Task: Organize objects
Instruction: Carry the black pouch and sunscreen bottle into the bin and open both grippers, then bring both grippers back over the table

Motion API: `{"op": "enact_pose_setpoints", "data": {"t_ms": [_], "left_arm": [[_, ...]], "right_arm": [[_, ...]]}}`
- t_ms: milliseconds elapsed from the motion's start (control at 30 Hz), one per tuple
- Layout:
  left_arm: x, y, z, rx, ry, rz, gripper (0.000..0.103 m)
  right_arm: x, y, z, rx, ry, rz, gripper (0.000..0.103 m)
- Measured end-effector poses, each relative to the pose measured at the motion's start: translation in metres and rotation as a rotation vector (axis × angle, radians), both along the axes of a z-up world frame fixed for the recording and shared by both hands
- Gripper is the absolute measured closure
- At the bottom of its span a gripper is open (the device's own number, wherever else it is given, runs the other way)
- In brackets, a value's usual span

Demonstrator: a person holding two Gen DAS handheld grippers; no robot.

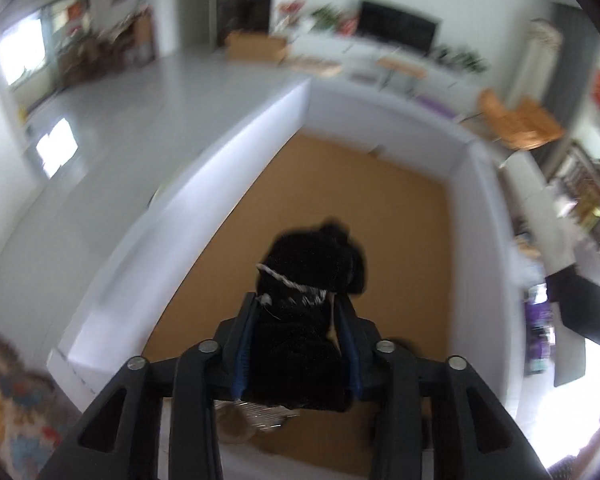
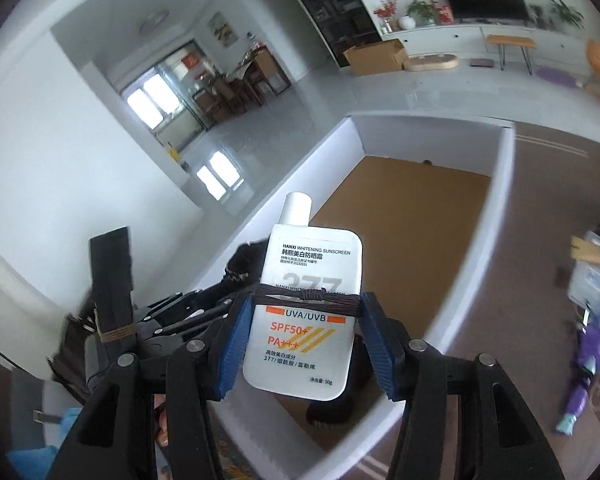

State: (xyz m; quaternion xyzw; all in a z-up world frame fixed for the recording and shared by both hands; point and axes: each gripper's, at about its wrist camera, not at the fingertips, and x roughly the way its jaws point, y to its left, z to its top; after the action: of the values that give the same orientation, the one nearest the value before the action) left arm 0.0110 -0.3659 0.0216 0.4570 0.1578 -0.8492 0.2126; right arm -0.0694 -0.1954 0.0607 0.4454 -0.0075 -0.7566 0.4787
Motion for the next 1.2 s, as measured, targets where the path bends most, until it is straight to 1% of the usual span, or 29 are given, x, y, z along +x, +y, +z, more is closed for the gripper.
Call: {"op": "enact_pose_setpoints", "data": {"t_ms": [33, 67, 100, 133, 167, 200, 267, 300, 333, 433, 467, 533, 567, 600, 667, 767, 833, 867, 900, 967, 1033, 1100, 1200], "left_arm": [[0.0, -0.004, -0.007, 0.006, -0.019, 0.019, 0.058], [0.0, -0.007, -0.011, 0.007, -0.034, 0.037, 0.049], [0.003, -0.009, -0.015, 0.0, -0.049, 0.055, 0.033], [0.005, -0.009, -0.016, -0.014, -0.055, 0.067, 0.025], [0.007, -0.006, -0.015, -0.032, -0.05, 0.071, 0.016], [0.01, -0.003, -0.011, -0.06, -0.034, 0.074, 0.016], [0.013, 0.001, -0.007, -0.086, -0.015, 0.079, 0.016], [0.014, 0.007, -0.003, -0.09, 0.01, 0.085, 0.016], [0.015, 0.008, -0.001, -0.084, 0.029, 0.086, 0.016], [0.012, 0.033, 0.009, -0.042, 0.103, 0.054, 0.016], [0.01, 0.045, 0.012, -0.031, 0.125, 0.03, 0.016], [0.002, 0.077, 0.022, -0.023, 0.174, -0.049, 0.016], [-0.002, 0.095, 0.028, -0.026, 0.194, -0.093, 0.016], [-0.005, 0.121, 0.034, -0.028, 0.221, -0.161, 0.016], [-0.014, 0.164, 0.042, -0.018, 0.254, -0.257, 0.016], [-0.024, 0.233, 0.043, 0.027, 0.272, -0.429, 0.016], [-0.033, 0.278, 0.031, 0.043, 0.245, -0.53, 0.016], [-0.036, 0.296, 0.022, 0.04, 0.225, -0.556, 0.016], [-0.043, 0.312, 0.009, 0.036, 0.204, -0.576, 0.016], [-0.051, 0.331, -0.019, 0.034, 0.162, -0.594, 0.016], [-0.063, 0.341, -0.047, 0.022, 0.125, -0.593, 0.016], [-0.071, 0.341, -0.071, 0.0, 0.092, -0.573, 0.016], [-0.078, 0.334, -0.087, 0.012, 0.076, -0.541, 0.016]], "right_arm": [[0.003, -0.011, -0.008, 0.017, 0.015, 0.01, 0.048], [0.006, -0.027, -0.019, 0.061, 0.037, 0.031, 0.047], [0.007, -0.036, -0.029, 0.106, 0.046, 0.045, 0.04], [0.009, -0.043, -0.038, 0.156, 0.053, 0.055, 0.028], [0.013, -0.046, -0.045, 0.187, 0.06, 0.06, 0.025], [0.017, -0.042, -0.044, 0.177, 0.074, 0.06, 0.024], [0.019, -0.028, -0.041, 0.162, 0.117, 0.037, 0.021], [0.02, -0.016, -0.036, 0.148, 0.152, 0.014, 0.016], [0.021, -0.003, -0.031, 0.133, 0.181, -0.009, 0.011], [0.018, 0.045, -0.023, 0.106, 0.288, -0.108, 0.005], [0.018, 0.059, -0.018, 0.108, 0.311, -0.135, 0.005], [0.019, 0.103, -0.025, 0.132, 0.393, -0.226, 0.004], [0.017, 0.127, -0.034, 0.159, 0.443, -0.283, 0.003], [0.015, 0.148, -0.042, 0.194, 0.477, -0.333, 0.001], [0.004, 0.196, -0.071, 0.298, 0.515, -0.434, 0.0], [-0.018, 0.262, -0.11, 0.439, 0.495, -0.569, 0.0], [-0.026, 0.298, -0.121, 0.483, 0.471, -0.642, 0.0], [-0.031, 0.315, -0.125, 0.498, 0.446, -0.682, 0.0], [-0.04, 0.33, -0.129, 0.506, 0.402, -0.73, 0.0], [-0.053, 0.352, -0.135, 0.489, 0.323, -0.799, 0.0], [-0.053, 0.361, -0.138, 0.488, 0.286, -0.819, 0.0], [-0.059, 0.363, -0.146, 0.523, 0.263, -0.815, 0.0], [-0.063, 0.361, -0.154, 0.559, 0.237, -0.796, 0.0]]}}
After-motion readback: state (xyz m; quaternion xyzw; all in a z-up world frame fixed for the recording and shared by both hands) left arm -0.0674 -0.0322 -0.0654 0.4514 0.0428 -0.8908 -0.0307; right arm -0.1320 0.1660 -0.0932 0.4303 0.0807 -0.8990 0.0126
